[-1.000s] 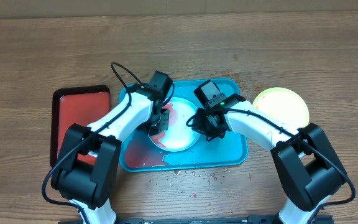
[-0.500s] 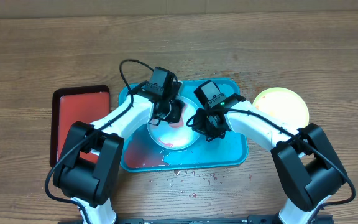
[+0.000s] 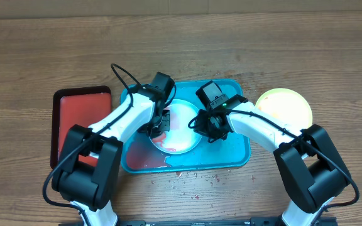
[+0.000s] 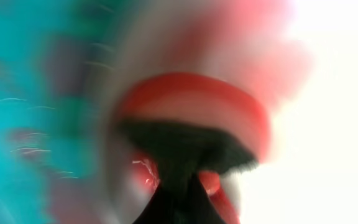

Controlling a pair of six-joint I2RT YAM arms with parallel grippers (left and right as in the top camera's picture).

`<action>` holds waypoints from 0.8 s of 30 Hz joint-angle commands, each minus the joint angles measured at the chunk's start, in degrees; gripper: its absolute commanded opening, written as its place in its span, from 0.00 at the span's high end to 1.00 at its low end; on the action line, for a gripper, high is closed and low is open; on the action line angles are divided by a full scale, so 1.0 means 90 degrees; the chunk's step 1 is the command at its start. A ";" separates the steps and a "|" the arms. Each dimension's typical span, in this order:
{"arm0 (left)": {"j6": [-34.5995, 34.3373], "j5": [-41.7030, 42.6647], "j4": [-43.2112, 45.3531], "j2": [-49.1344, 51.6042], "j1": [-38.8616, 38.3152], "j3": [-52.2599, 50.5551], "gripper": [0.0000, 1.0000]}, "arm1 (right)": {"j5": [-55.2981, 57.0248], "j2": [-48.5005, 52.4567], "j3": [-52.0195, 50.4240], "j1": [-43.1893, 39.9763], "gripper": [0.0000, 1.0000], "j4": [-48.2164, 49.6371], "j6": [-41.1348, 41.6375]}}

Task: Clean dirty plates on tray and stack at the side
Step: 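Scrub the light-blue plate with the left sponge while right holds it, then lift the light-blue plate with right and place it on the yellow plate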

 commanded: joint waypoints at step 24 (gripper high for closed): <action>0.0437 0.1627 -0.2783 0.0002 0.1445 0.3257 0.96 | 0.1955 -0.1863 0.0430 0.0163 0.96 -0.1212 -0.1513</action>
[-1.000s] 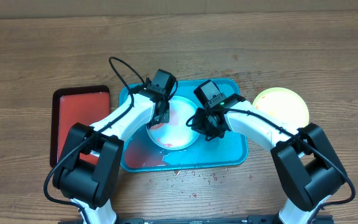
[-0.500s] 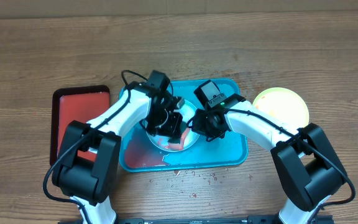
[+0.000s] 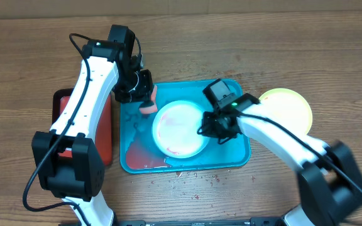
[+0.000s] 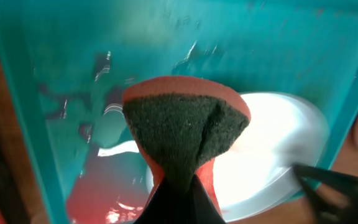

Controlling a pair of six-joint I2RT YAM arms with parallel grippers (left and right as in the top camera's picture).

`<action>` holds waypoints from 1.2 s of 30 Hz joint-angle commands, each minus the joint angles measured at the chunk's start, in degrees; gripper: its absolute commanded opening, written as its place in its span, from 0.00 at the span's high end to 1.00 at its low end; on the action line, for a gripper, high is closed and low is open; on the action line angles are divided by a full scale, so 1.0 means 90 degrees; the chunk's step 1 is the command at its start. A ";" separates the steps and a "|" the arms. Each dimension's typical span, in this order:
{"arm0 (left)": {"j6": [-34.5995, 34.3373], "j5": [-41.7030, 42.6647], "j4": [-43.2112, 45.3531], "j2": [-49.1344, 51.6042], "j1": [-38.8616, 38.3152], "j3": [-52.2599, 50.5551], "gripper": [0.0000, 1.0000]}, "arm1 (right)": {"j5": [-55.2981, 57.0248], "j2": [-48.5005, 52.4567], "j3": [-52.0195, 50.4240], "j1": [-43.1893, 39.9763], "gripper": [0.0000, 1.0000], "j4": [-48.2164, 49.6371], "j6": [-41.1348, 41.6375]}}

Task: Clean dirty plates on tray and stack at the side
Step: 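Lift the light-blue plate with right and place it on the yellow plate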

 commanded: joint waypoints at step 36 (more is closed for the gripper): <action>0.0206 -0.1071 -0.0663 -0.0420 0.0134 0.0508 0.96 | 1.0219 -0.1501 0.0474 0.3004 0.96 -0.1826 0.0634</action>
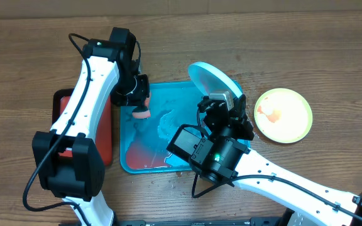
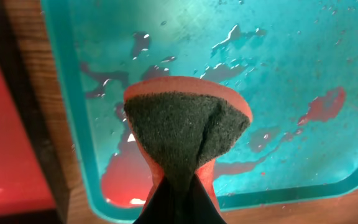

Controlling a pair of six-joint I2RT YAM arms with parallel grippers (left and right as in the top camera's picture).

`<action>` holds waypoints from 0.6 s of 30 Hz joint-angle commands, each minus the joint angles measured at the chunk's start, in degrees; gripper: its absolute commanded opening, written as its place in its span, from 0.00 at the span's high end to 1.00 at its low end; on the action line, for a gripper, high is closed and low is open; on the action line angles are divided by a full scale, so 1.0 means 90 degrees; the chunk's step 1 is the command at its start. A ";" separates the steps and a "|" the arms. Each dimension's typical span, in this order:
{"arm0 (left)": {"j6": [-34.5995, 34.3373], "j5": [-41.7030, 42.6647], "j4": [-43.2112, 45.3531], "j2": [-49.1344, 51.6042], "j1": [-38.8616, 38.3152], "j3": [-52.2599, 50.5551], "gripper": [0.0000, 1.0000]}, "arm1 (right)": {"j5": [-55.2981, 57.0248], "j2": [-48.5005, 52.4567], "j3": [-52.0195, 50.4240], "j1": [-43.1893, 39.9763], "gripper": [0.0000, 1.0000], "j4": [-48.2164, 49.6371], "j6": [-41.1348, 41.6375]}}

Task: Clean dirty plates on tray and stack at the side
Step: 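Lift the light-blue plate with right and place it on the yellow plate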

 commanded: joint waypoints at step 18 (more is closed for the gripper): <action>-0.1124 -0.2820 -0.1355 -0.2322 0.0330 0.0197 0.96 | -0.6309 -0.1700 0.0061 -0.3708 0.96 -0.0017 0.0376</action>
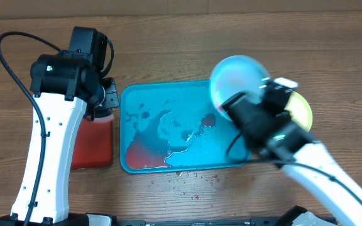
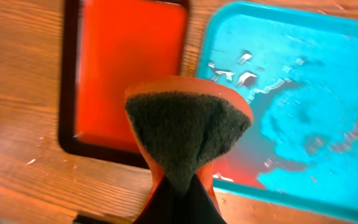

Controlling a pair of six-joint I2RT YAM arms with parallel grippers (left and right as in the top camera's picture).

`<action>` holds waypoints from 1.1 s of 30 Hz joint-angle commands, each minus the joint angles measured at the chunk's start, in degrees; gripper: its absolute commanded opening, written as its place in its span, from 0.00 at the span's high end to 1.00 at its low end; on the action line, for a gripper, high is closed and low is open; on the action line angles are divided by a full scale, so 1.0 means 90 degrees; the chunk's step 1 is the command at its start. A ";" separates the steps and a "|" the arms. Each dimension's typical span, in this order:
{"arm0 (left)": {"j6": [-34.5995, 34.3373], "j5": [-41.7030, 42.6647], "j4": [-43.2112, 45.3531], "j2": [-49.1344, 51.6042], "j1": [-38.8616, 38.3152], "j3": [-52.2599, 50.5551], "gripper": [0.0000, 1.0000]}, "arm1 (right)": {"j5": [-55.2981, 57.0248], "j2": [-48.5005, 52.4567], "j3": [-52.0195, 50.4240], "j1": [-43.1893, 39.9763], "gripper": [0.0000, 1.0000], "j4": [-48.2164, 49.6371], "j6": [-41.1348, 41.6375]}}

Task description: Clean dirty plates on tray and stack at the side

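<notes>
A pale white-blue plate hangs in the air over the teal tray's back right corner, with my right gripper shut on its right rim. Just to the right, partly hidden by that arm, a yellow-green plate lies on the table. My left gripper is shut on an orange sponge with a dark scrub face. It hovers over the gap between the red tray and the teal tray. Red liquid and water smear the teal tray's floor.
The red tray with a dark rim lies left of the teal tray, partly under my left arm. Small red crumbs are scattered on the wooden table in front of the teal tray.
My left gripper moved left with the sponge, from over the teal tray's left side to the red tray's edge. The right gripper carried the plate rightward, toward the yellow-green plate.
First the sponge was down on the plate in the teal tray, my right gripper at the plate's right rim. Then the sponge was lifted to the tray's back left. Later the plate was held tilted above the tray's back edge, and now it is by the yellow-green plate.
</notes>
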 commanded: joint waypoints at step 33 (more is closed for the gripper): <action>0.0512 -0.0287 0.3451 -0.0476 0.1892 -0.4427 0.96 | -0.5136 0.2174 -0.1263 -0.5887 0.28 0.1503 -0.2599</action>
